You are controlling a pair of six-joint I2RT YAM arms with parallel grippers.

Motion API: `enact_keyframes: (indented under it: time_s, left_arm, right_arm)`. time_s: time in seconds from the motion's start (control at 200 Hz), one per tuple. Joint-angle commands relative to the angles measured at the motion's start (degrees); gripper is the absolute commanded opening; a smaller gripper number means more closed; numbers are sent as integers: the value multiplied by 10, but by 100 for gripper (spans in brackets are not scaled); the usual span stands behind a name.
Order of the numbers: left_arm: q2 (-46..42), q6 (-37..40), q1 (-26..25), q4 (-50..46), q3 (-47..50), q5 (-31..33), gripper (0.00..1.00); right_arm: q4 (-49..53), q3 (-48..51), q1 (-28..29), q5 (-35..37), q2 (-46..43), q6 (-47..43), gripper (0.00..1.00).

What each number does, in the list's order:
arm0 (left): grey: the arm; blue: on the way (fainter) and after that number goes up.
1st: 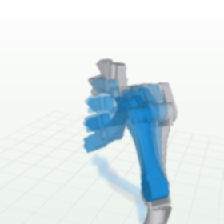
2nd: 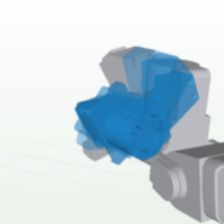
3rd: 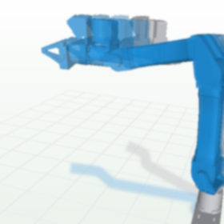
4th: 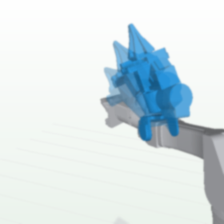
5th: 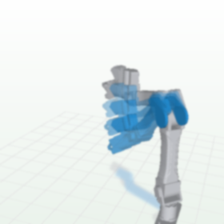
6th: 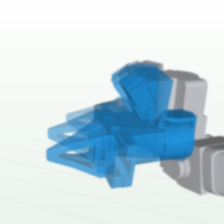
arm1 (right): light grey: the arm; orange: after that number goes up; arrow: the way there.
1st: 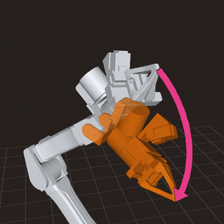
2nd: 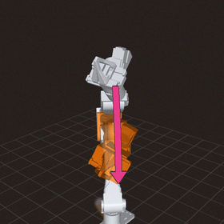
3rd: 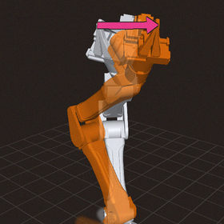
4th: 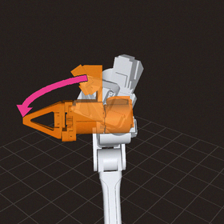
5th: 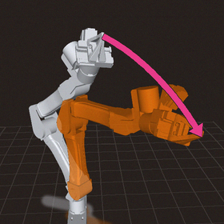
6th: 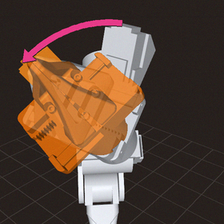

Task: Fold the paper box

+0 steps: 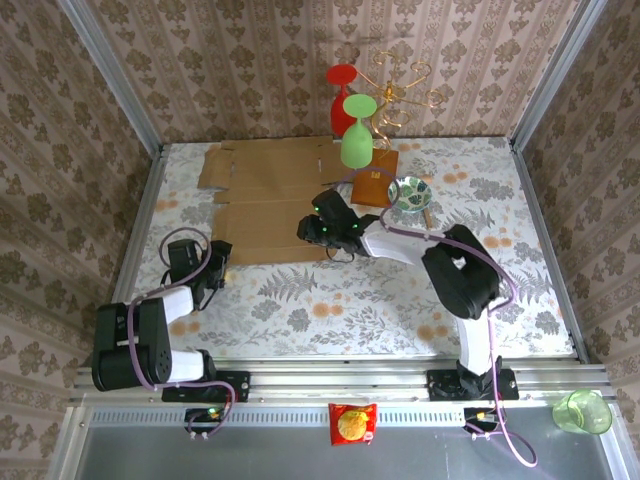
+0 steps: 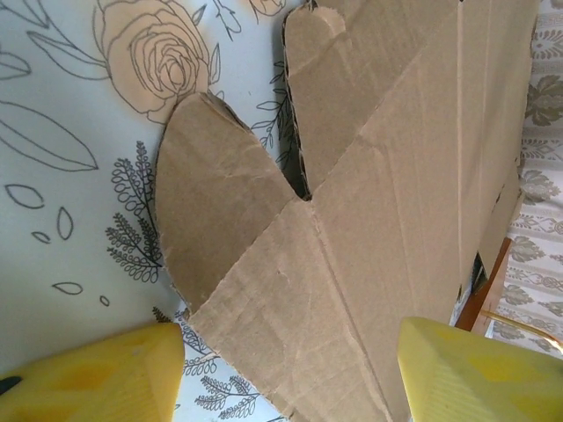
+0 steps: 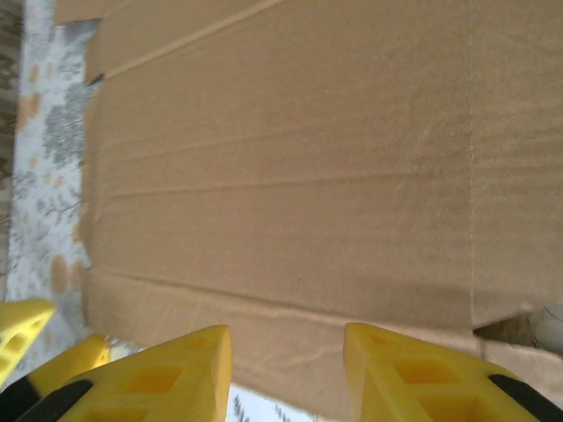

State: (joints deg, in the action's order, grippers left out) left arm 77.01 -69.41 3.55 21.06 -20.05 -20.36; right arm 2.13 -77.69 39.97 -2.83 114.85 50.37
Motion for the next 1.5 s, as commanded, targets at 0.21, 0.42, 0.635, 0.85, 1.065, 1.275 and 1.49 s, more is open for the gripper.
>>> enact_keyframes:
  time_s: [0.21,0.42,0.635,0.85,1.065,1.275,1.49]
  left_arm:
    - [51,5,8,120,6,-28,59]
    - [73,-7,6,199,22,-30,47]
    - [94,-11,-1,251,29,-32,21]
    - [125,-25,-2,298,37,-38,2]
    - [89,-49,-2,320,61,-30,0]
    - [-117,-10,-6,109,57,-4,0]
    - [-314,34,-9,-125,14,10,0]
  right_arm:
    - [104,-68,-19,-22,86,21,35]
    - [134,-80,-20,-35,106,15,34]
    - [127,-80,-20,-55,113,13,34]
    - [121,-81,-19,-65,103,12,33]
    - [98,-40,-15,-43,21,9,44]
    - [39,87,-9,1,-154,32,58]
    - [-32,217,-11,-6,-260,75,68]
